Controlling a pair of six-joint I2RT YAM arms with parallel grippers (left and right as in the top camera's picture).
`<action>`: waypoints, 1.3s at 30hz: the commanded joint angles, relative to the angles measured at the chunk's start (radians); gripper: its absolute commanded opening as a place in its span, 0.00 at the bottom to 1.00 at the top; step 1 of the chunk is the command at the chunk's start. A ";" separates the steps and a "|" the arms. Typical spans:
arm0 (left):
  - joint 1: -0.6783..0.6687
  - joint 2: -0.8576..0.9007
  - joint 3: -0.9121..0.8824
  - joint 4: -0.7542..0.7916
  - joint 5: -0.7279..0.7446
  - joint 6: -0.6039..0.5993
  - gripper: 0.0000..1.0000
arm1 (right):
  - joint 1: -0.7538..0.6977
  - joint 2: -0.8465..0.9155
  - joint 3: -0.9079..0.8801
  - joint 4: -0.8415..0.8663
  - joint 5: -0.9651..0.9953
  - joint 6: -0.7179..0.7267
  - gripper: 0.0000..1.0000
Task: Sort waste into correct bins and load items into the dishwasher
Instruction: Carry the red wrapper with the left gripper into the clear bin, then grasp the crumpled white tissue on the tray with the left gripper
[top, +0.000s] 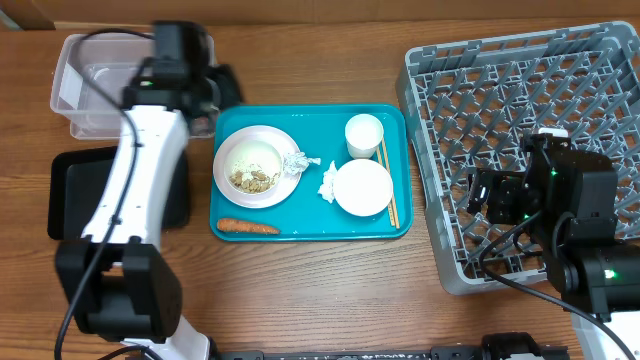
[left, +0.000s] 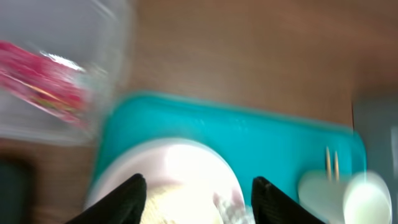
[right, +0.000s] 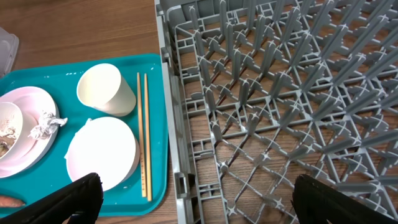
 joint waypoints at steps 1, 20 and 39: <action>-0.105 0.018 0.009 -0.070 0.022 0.156 0.60 | -0.003 0.000 0.031 0.002 0.007 0.004 1.00; -0.323 0.229 0.009 -0.142 -0.154 0.458 0.72 | -0.003 0.027 0.031 -0.006 0.007 0.004 1.00; -0.332 0.303 0.008 -0.154 -0.150 0.459 0.67 | -0.003 0.027 0.031 -0.009 0.007 0.004 1.00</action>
